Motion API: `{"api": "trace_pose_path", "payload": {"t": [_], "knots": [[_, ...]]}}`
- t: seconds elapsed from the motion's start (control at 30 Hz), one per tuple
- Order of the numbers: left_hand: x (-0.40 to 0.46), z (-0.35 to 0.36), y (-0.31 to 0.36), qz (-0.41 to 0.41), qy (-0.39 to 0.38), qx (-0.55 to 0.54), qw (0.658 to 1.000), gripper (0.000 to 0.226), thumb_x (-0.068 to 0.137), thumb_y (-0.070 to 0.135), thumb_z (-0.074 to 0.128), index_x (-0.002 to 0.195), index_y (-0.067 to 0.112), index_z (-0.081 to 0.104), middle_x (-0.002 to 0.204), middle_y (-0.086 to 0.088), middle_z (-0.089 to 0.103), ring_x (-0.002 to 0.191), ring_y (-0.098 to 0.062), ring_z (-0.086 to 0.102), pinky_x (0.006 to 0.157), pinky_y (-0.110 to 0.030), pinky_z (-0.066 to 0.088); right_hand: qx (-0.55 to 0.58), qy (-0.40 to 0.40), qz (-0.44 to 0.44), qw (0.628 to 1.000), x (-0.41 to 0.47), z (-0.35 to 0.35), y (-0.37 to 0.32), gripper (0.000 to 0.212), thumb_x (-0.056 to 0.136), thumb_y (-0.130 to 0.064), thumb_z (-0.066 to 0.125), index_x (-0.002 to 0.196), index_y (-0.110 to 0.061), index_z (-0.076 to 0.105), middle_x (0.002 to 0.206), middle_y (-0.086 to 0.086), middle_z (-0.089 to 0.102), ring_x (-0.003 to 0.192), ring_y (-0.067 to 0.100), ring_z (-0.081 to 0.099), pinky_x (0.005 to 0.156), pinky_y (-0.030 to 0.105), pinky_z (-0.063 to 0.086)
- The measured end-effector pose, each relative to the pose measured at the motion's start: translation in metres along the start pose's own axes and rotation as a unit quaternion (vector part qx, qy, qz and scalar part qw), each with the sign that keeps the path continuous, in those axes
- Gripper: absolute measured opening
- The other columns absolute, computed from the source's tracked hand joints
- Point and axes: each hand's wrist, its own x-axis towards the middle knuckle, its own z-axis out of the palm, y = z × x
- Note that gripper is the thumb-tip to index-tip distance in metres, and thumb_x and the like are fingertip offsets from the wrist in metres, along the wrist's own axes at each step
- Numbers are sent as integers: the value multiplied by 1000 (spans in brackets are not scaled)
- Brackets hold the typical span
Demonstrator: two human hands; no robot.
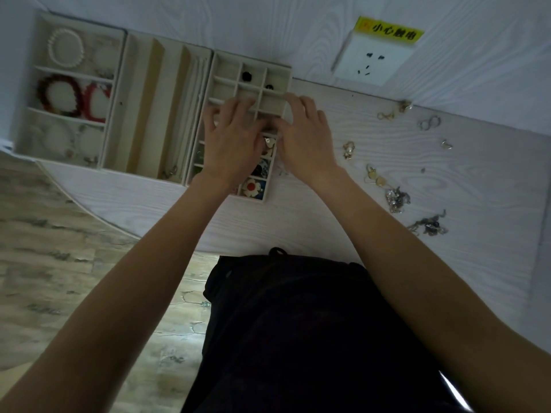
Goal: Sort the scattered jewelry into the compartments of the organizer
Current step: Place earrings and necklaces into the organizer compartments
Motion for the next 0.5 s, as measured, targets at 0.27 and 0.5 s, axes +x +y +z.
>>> {"api": "trace_pose_path", "payload": {"t": [0.27, 0.5], "knots": [[-15, -1, 16, 0, 64, -85, 994, 32, 85, 18, 52, 115, 14, 62, 117, -8, 62, 109, -30, 53, 88, -41, 41, 142, 29, 70, 987, -28, -17, 17, 38, 84, -8, 51, 120, -11, 60, 127, 13, 53, 119, 31, 46, 96, 40, 38], [-45, 12, 51, 1, -6, -76, 997, 42, 82, 25, 55, 122, 14, 59, 118, -6, 60, 118, -33, 48, 90, -46, 40, 163, -3, 269, 949, -74, -21, 90, 33, 86, -32, 61, 114, -15, 59, 104, 7, 60, 101, 25, 51, 80, 29, 36]]}}
